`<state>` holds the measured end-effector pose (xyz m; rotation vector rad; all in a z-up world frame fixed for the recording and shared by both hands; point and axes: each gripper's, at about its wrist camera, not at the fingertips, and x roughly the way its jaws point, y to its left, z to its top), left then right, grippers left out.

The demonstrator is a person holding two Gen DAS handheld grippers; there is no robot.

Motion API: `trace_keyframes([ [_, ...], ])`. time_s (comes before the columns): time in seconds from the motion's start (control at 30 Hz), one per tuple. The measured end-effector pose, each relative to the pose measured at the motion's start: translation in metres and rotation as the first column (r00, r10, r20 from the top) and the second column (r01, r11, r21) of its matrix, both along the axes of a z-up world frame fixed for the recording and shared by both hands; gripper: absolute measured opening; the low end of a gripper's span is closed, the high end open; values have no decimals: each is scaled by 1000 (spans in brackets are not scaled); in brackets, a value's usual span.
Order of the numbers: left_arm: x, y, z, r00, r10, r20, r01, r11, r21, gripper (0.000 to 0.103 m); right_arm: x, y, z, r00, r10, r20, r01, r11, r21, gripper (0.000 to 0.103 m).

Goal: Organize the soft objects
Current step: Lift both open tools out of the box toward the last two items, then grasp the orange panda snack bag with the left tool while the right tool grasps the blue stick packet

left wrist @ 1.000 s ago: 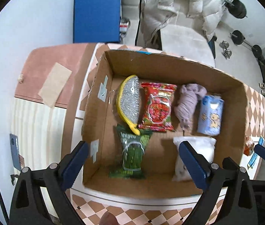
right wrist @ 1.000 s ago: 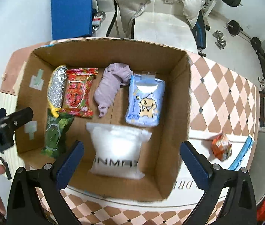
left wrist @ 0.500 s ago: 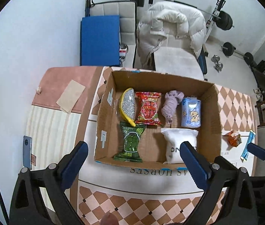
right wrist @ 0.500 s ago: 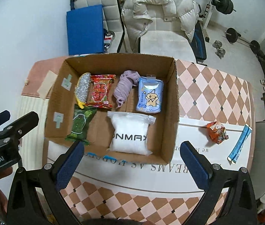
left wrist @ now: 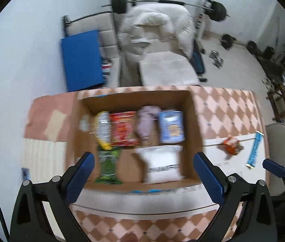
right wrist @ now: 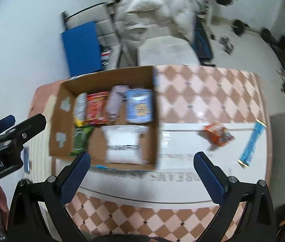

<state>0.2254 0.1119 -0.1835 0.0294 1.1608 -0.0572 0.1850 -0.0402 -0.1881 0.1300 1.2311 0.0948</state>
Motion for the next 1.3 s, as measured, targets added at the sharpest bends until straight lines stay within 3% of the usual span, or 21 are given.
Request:
trace_keyframes([
  [0.1, 21, -50, -25, 995, -71, -75, 66, 995, -73, 100, 0, -63, -10, 992, -122, -20, 122, 992, -20, 103],
  [0.2, 45, -102, -62, 973, -139, -187, 112, 983, -147, 100, 0, -136, -29, 962, -268, -52, 267, 963, -39, 103],
  [0.3, 66, -149, -105, 935, -182, -305, 119, 969, -215, 100, -3, -204, -50, 918, -389, -82, 384, 921, -62, 103],
  [0.43, 86, -199, -160, 871, -194, -450, 72, 959, -273, 81, -6, -275, -76, 868, -485, -101, 477, 873, -99, 103],
  [0.57, 100, -231, -208, 808, -183, -560, 12, 955, -295, 81, 0, -319, -106, 837, -527, -147, 517, 850, -103, 103],
  [0.8, 109, -268, -261, 715, -152, -682, -86, 950, -301, 81, 20, -339, -156, 814, -529, -241, 528, 846, -73, 102],
  [0.93, 109, -281, -276, 707, -122, -697, -85, 963, -254, 80, 32, -343, -179, 802, -525, -284, 531, 845, -63, 100],
  [0.97, 109, -282, -278, 709, -115, -695, -77, 968, -238, 69, 35, -343, -183, 801, -522, -292, 530, 846, -59, 100],
  [1.07, 104, -285, -283, 713, -117, -691, -43, 977, -209, 56, 43, -344, -198, 797, -513, -318, 522, 851, -63, 97],
  [1.2, 97, -286, -275, 759, -125, -639, 25, 986, -162, 53, 50, -343, -219, 788, -499, -361, 511, 857, -69, 88],
  [1.3, 91, -283, -268, 789, -123, -602, 64, 991, -118, 51, 54, -339, -235, 779, -482, -401, 499, 864, -70, 67],
])
